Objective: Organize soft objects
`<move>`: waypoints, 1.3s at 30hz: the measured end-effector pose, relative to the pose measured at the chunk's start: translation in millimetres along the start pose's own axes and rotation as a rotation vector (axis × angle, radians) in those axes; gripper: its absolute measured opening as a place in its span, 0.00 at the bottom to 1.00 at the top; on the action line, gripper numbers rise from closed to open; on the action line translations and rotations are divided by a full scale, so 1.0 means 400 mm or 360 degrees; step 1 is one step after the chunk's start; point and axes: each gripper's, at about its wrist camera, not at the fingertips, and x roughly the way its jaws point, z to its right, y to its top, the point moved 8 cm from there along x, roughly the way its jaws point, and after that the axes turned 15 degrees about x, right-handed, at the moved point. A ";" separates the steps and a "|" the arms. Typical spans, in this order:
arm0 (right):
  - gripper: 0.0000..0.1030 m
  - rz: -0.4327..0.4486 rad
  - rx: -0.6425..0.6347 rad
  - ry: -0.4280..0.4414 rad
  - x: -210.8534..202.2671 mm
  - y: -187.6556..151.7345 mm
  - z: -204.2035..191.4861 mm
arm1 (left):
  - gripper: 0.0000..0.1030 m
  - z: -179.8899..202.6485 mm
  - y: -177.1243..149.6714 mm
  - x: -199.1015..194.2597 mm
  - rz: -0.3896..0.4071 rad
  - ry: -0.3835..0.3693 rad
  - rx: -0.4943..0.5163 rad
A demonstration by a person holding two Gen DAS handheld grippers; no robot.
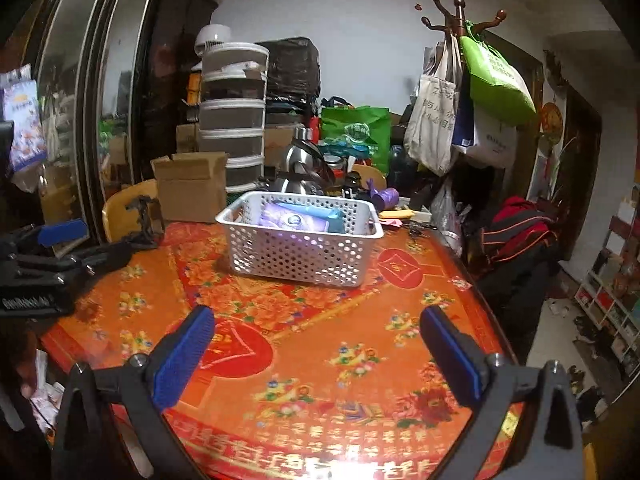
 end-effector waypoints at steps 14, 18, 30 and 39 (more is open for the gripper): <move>0.99 -0.0175 0.0128 -0.0027 0.142 0.012 0.035 | 1.00 -0.018 0.014 0.063 -0.0047 0.0096 -0.0030; 0.99 -0.0177 0.0150 -0.0028 0.145 0.015 0.046 | 1.00 -0.025 0.014 0.090 -0.0068 0.0089 -0.0039; 0.99 -0.0185 0.0137 -0.0020 0.144 0.010 0.040 | 1.00 -0.023 0.001 0.110 -0.0087 0.0070 -0.0043; 0.99 -0.0189 0.0127 -0.0019 0.142 0.009 0.036 | 1.00 -0.016 -0.006 0.113 -0.0092 0.0063 -0.0041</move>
